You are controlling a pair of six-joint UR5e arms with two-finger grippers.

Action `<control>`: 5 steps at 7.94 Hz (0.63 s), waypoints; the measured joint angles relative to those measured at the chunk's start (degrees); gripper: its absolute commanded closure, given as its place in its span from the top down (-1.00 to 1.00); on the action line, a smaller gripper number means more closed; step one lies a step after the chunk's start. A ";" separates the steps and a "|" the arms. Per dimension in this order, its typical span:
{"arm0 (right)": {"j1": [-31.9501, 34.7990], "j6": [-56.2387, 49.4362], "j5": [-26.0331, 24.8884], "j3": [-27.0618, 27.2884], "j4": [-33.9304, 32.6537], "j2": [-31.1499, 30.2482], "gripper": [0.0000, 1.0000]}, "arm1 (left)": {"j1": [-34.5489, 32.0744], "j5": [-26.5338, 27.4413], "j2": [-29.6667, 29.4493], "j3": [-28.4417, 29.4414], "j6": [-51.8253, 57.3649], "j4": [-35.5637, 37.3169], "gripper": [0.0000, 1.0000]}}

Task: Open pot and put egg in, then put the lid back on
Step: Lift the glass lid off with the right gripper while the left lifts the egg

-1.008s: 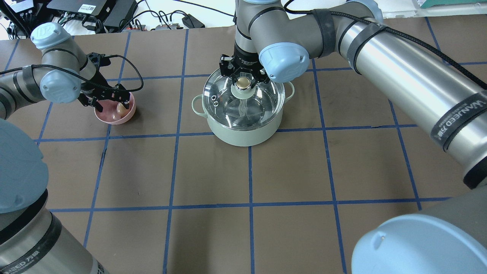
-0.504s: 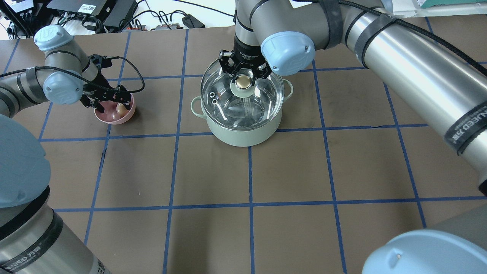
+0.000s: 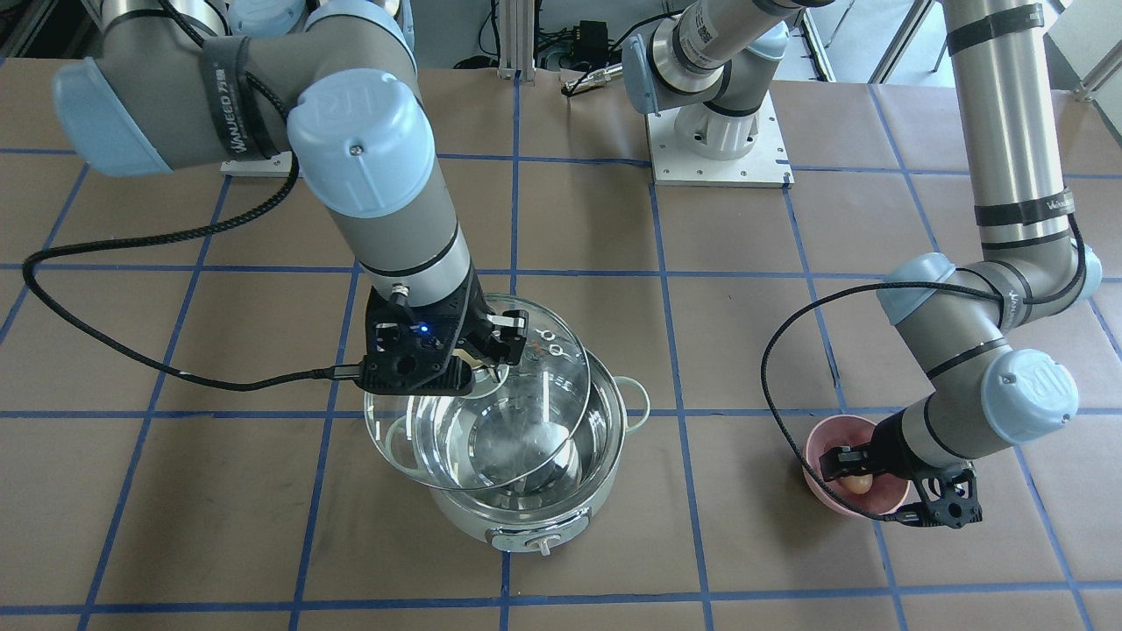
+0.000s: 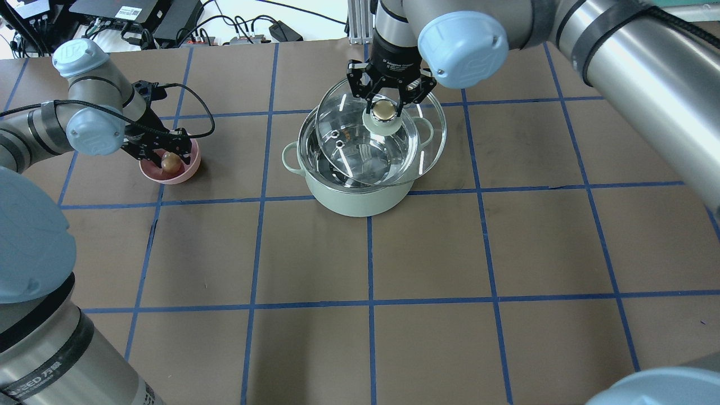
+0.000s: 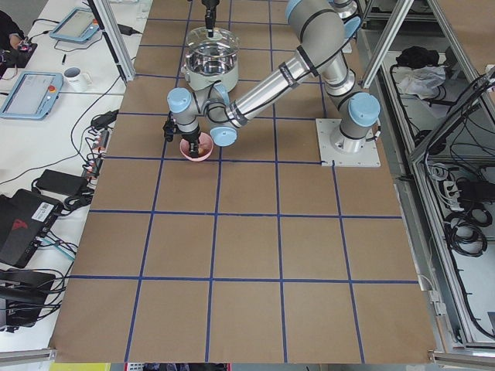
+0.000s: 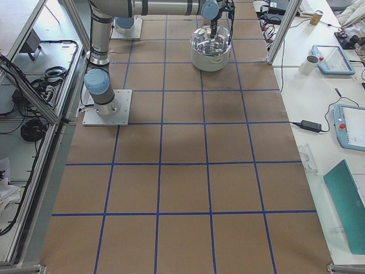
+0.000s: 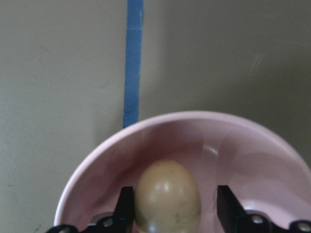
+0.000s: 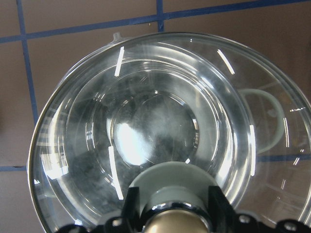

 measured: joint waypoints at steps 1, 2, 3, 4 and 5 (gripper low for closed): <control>-1.55 -1.91 0.04 -0.03 2.19 -1.22 -1.00 | 0.00 -0.06 -0.03 0.01 -0.02 0.03 -0.78; -3.52 -4.02 0.07 -0.02 4.44 -2.59 -1.00 | 0.00 -0.09 -0.04 0.01 -0.04 0.02 -0.78; -5.57 -6.48 0.10 -0.01 6.63 -3.61 -1.00 | -0.01 -0.10 -0.05 0.01 -0.08 0.01 -0.78; -7.66 -8.98 0.10 0.00 8.41 -4.35 -1.00 | -0.04 -0.12 0.01 0.00 -0.13 0.02 -0.78; -10.17 -11.97 -0.04 0.01 10.10 -4.96 -1.00 | -0.09 -0.15 0.54 0.01 -0.29 0.01 -0.78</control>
